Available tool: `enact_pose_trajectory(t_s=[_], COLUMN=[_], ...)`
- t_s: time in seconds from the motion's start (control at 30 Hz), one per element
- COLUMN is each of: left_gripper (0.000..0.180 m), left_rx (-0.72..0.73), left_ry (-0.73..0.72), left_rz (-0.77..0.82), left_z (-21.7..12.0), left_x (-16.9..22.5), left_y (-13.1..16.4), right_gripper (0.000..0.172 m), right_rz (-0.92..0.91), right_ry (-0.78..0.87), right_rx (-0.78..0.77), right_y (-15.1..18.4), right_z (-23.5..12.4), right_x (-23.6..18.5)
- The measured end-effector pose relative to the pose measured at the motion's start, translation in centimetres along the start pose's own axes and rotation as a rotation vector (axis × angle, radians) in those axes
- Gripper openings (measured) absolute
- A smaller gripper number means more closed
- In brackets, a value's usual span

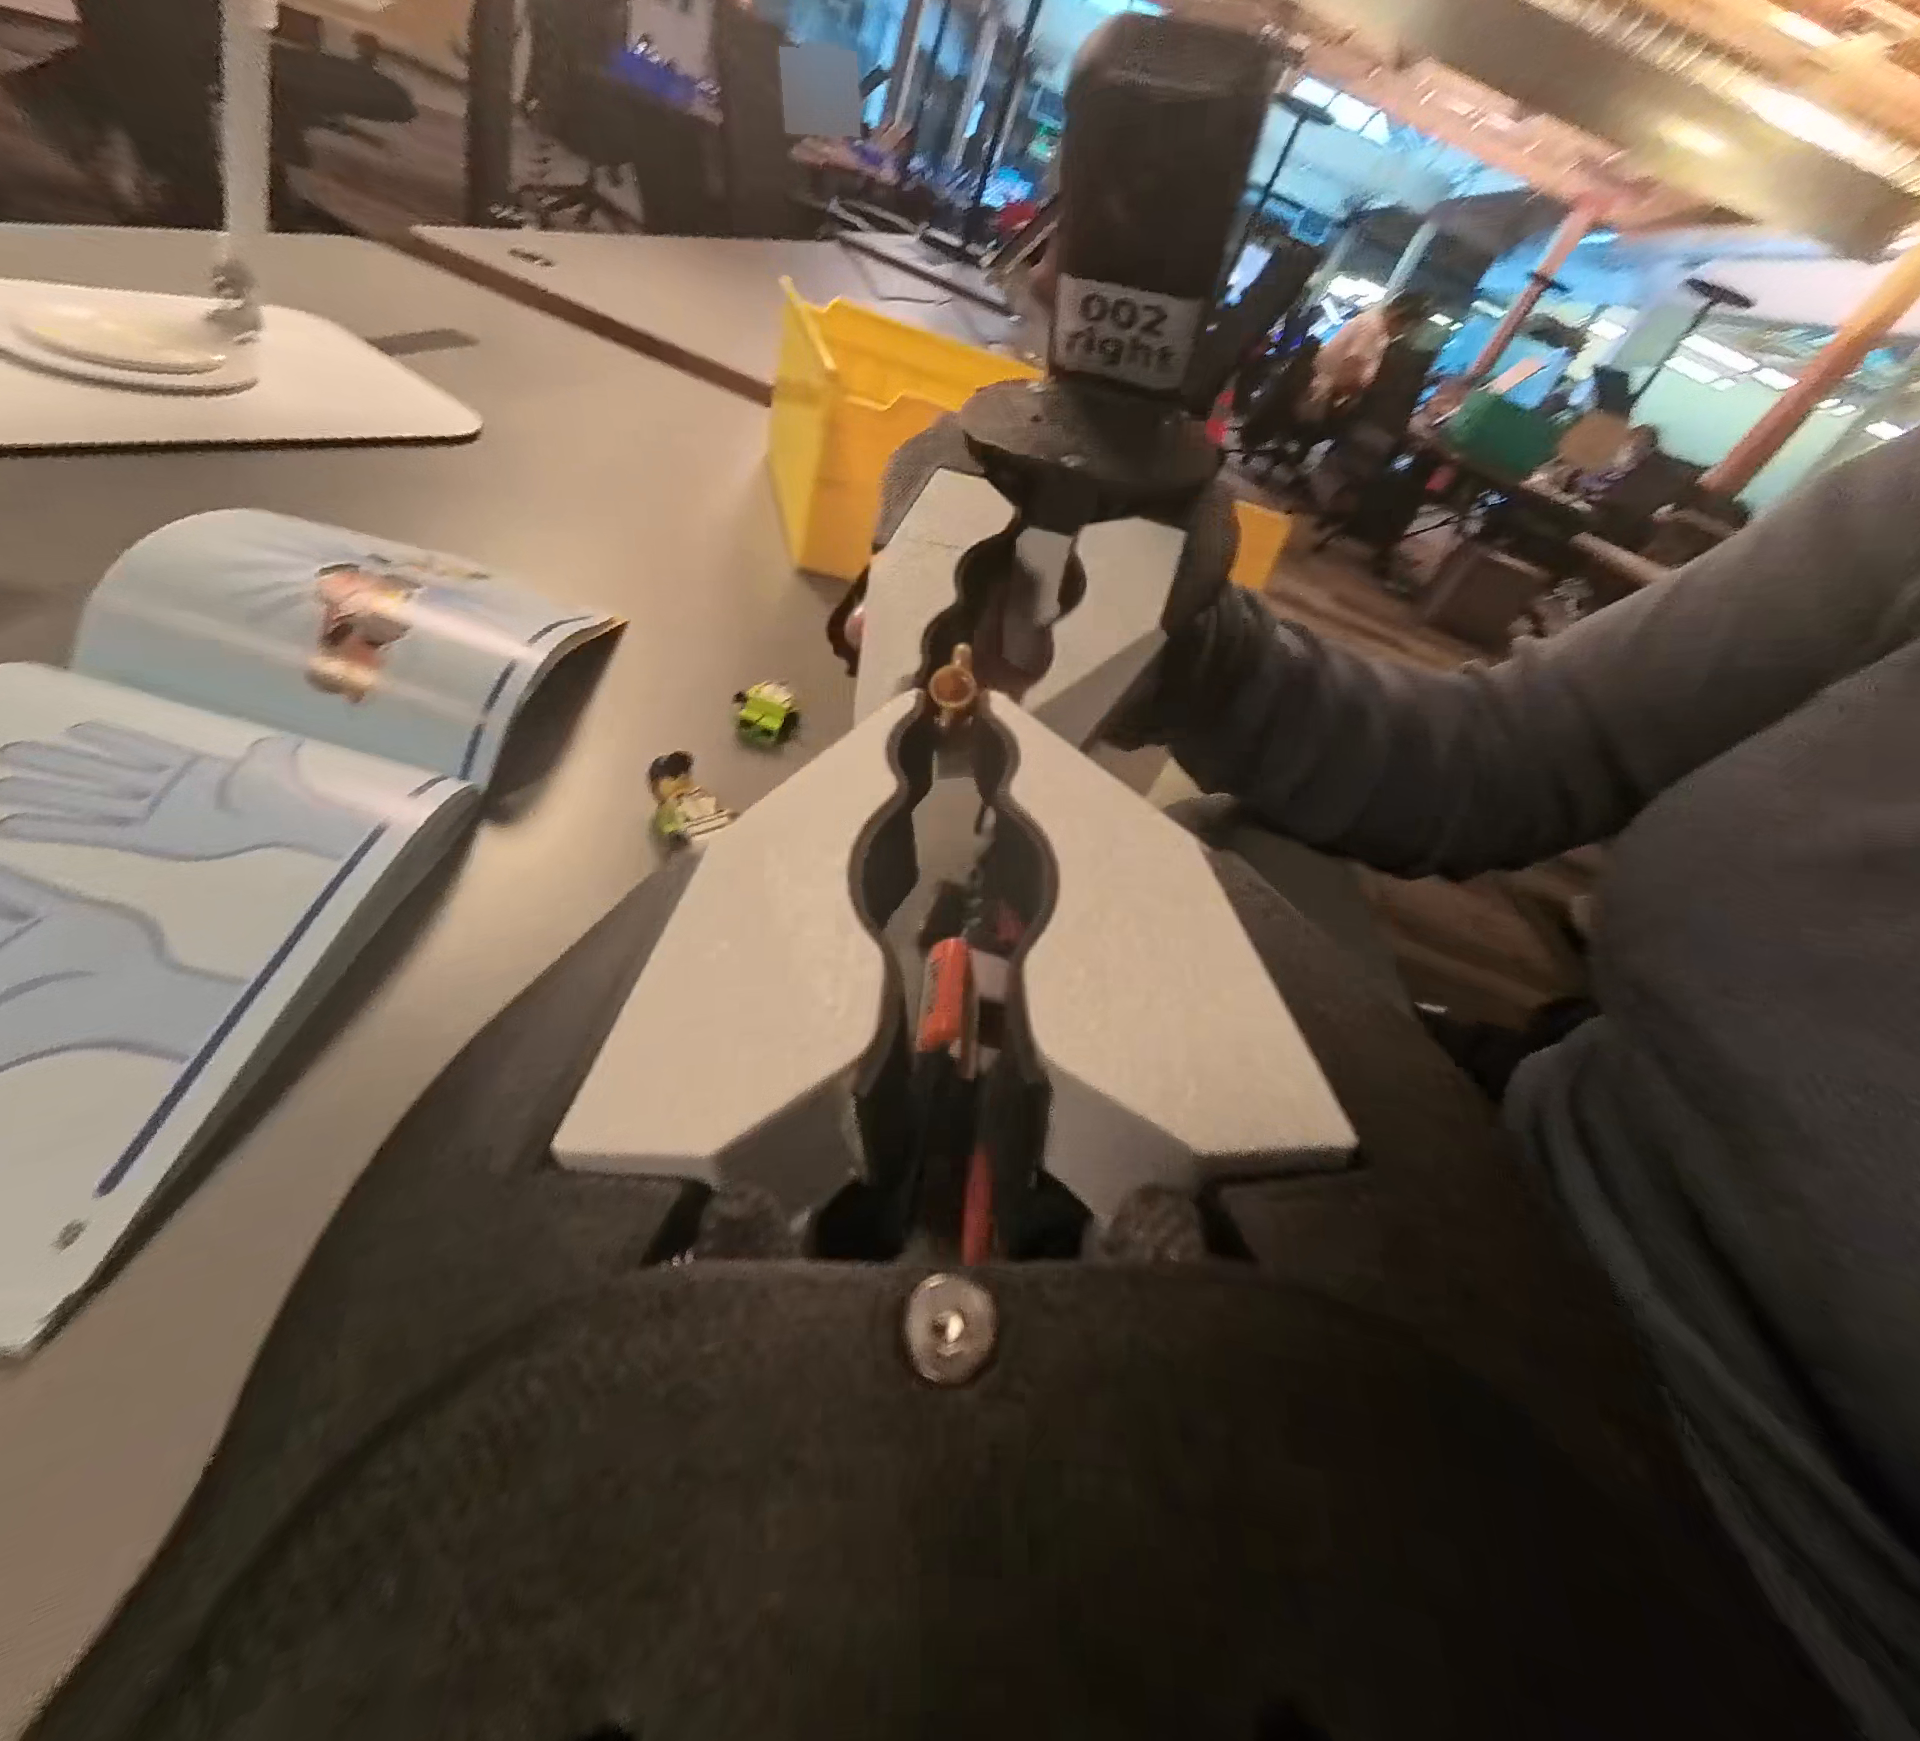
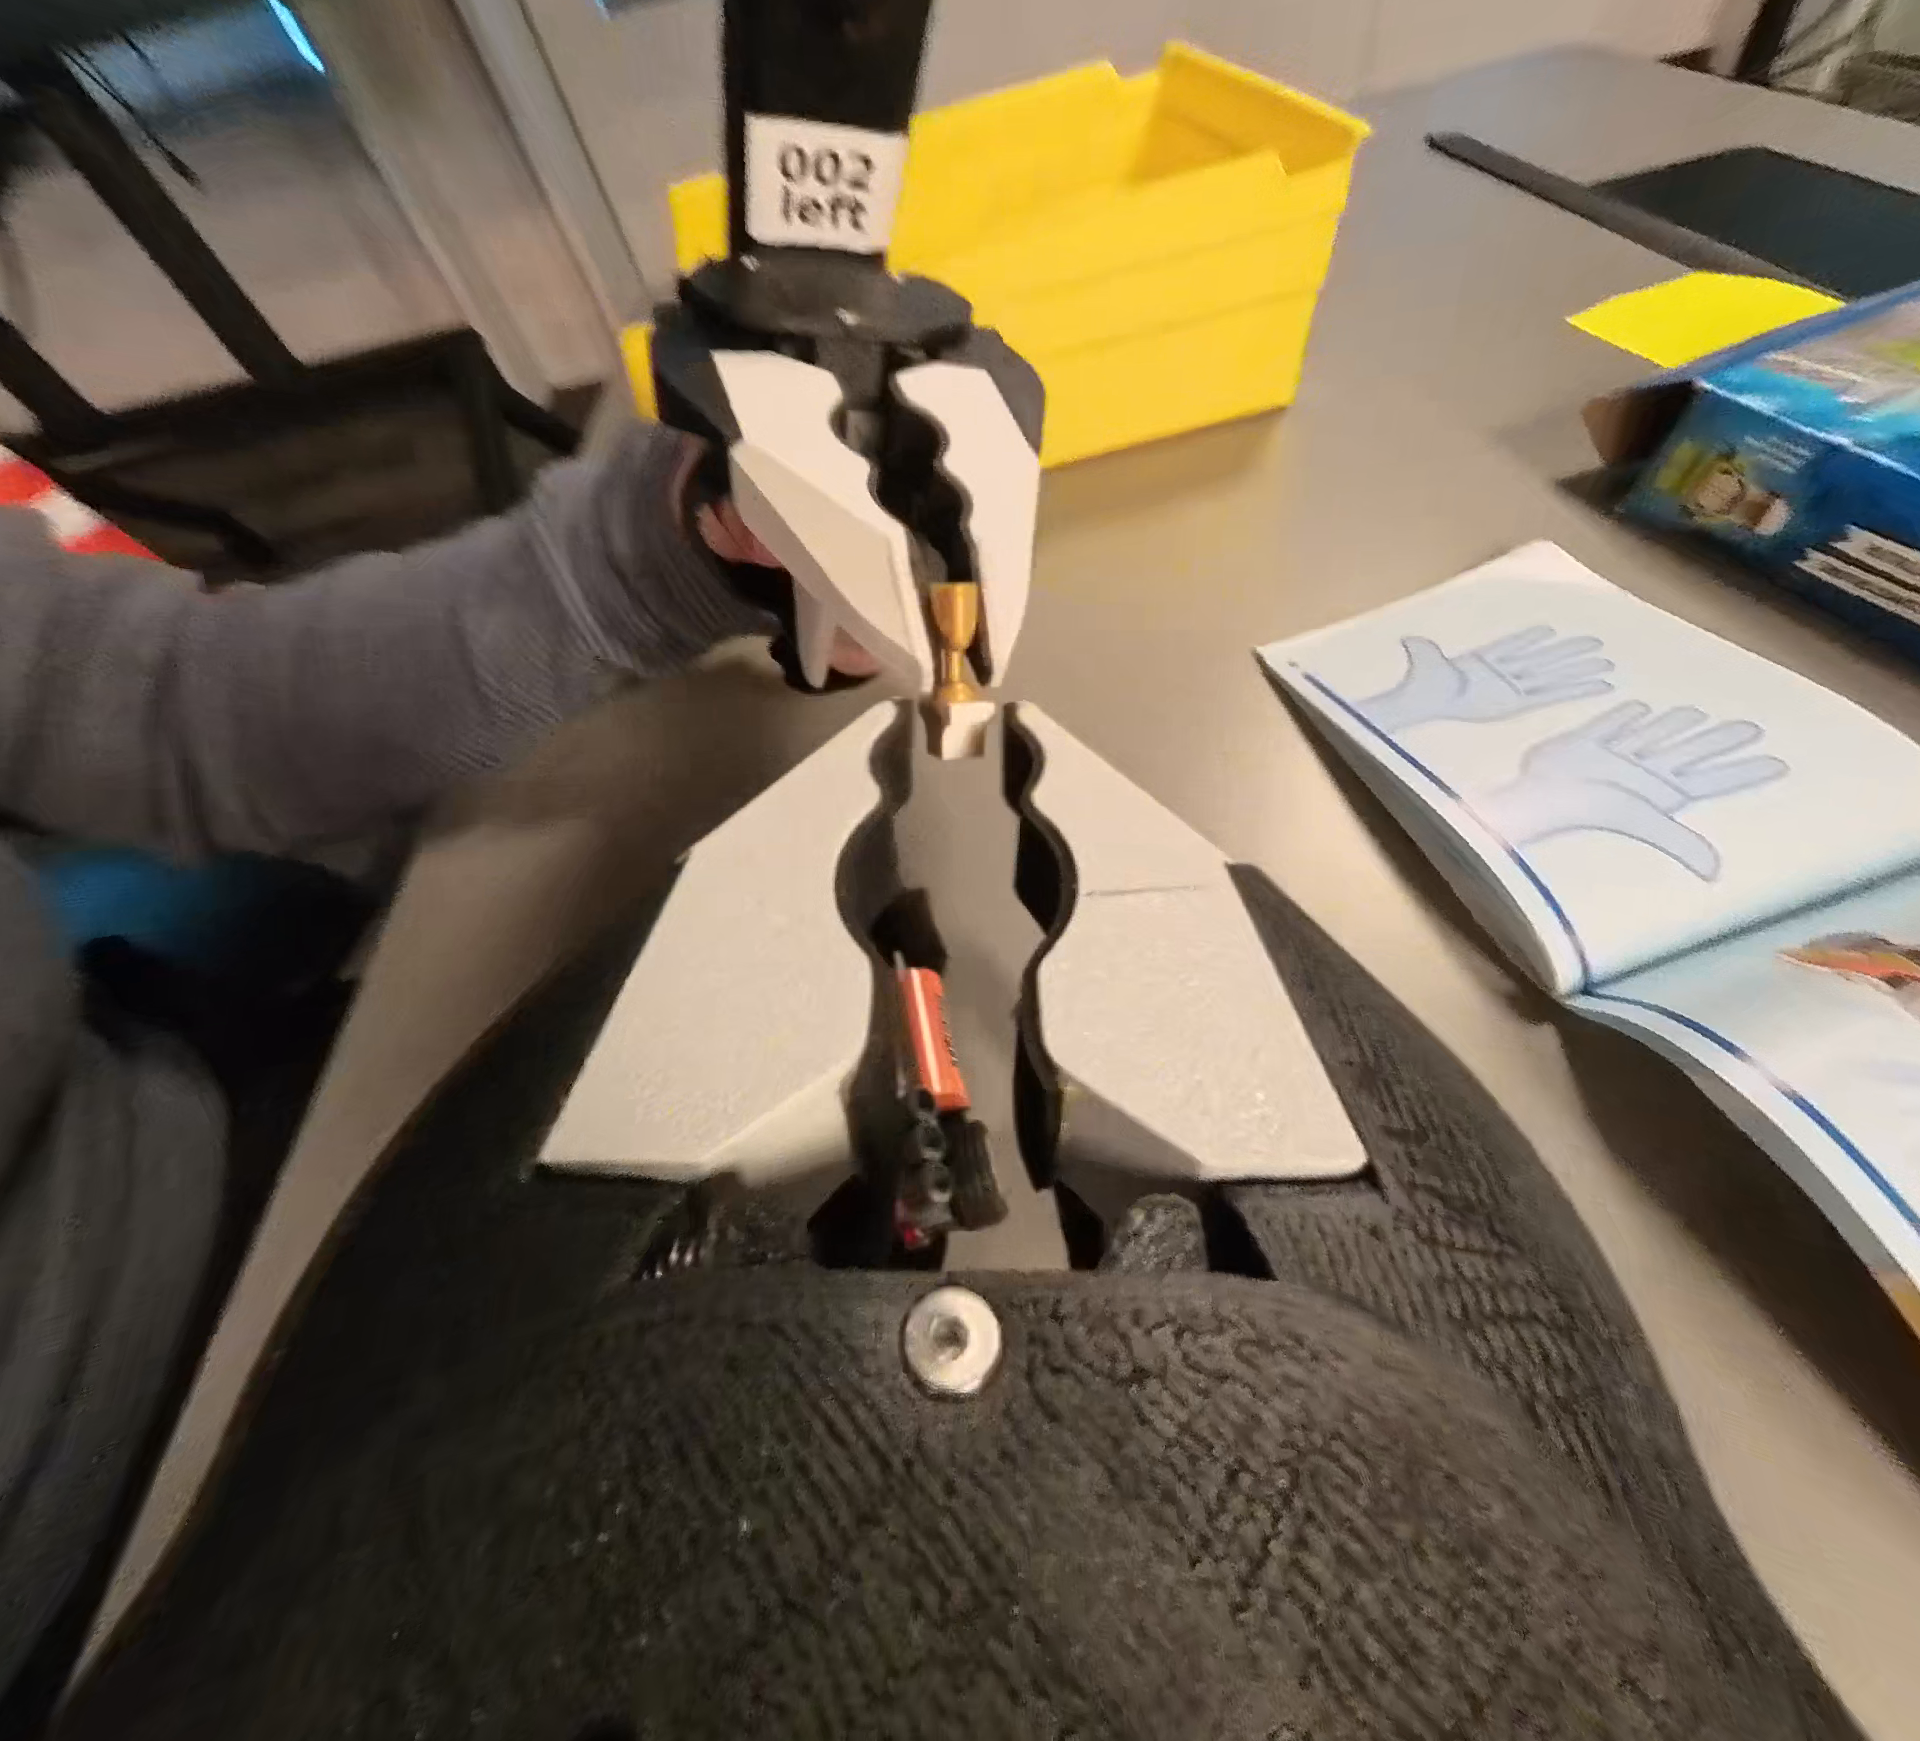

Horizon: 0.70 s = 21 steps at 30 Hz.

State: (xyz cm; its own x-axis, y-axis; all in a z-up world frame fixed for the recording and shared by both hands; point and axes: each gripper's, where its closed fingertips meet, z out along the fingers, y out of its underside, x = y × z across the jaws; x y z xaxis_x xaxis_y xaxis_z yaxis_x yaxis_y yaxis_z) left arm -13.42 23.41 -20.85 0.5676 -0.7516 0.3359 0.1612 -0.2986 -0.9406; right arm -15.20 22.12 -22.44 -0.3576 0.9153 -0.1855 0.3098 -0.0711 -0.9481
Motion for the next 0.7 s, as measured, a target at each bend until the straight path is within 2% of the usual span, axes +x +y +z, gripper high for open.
enact_pose_trajectory(t_s=[0.17, 0.23, 0.27, 0.33, 0.37, 0.4, 0.47, 0.6, 0.7], left_gripper=[0.005, 0.005, 0.005, 0.004, 0.004, 0.004, 0.005, 0.005, 0.006], left_rx=[0.047, 0.05, 0.072, 0.314, 0.368, 0.353, 0.23, -0.007, -0.053], left_ry=[0.079, 0.068, 0.07, 0.15, 0.094, -0.01, -0.173, -0.288, -0.456], left_rz=[-0.016, 0.024, 0.044, 0.02, 0.035, 0.06, 0.075, 0.131, 0.305], left_z=[0.2, 0.3, 0.2, -2.6, -4.1, -4.9, -4.6, -1.9, -1.9], left_x=[1.2, 1.4, 1.6, 2.9, 2.2, 0.9, -1.6, -3.4, -3.1], left_y=[-0.7, -0.9, -1.3, -5.4, -6.4, -6.2, -4.4, -0.8, -1.8], right_gripper=[0.007, 0.007, 0.007, 0.007, 0.006, 0.006, 0.006, 0.006, 0.007], right_rz=[-0.005, -0.108, -0.168, -0.276, -0.237, -0.192, -0.188, -0.282, -0.449], right_ry=[-0.074, -0.021, 0.063, 0.222, 0.213, 0.211, 0.258, 0.448, 0.651], right_rx=[0.063, 0.038, -0.017, -0.137, -0.096, -0.042, 0.026, 0.145, 0.238], right_y=[-0.8, -0.8, -0.1, 1.9, 1.5, 0.7, -0.6, -2.1, -2.9], right_z=[-0.6, -0.9, -1.1, -2.4, -3.0, -3.6, -4.5, -5.7, -7.1], right_x=[-1.0, -0.8, 0.3, 2.9, 2.8, 2.9, 3.6, 5.3, 6.2])
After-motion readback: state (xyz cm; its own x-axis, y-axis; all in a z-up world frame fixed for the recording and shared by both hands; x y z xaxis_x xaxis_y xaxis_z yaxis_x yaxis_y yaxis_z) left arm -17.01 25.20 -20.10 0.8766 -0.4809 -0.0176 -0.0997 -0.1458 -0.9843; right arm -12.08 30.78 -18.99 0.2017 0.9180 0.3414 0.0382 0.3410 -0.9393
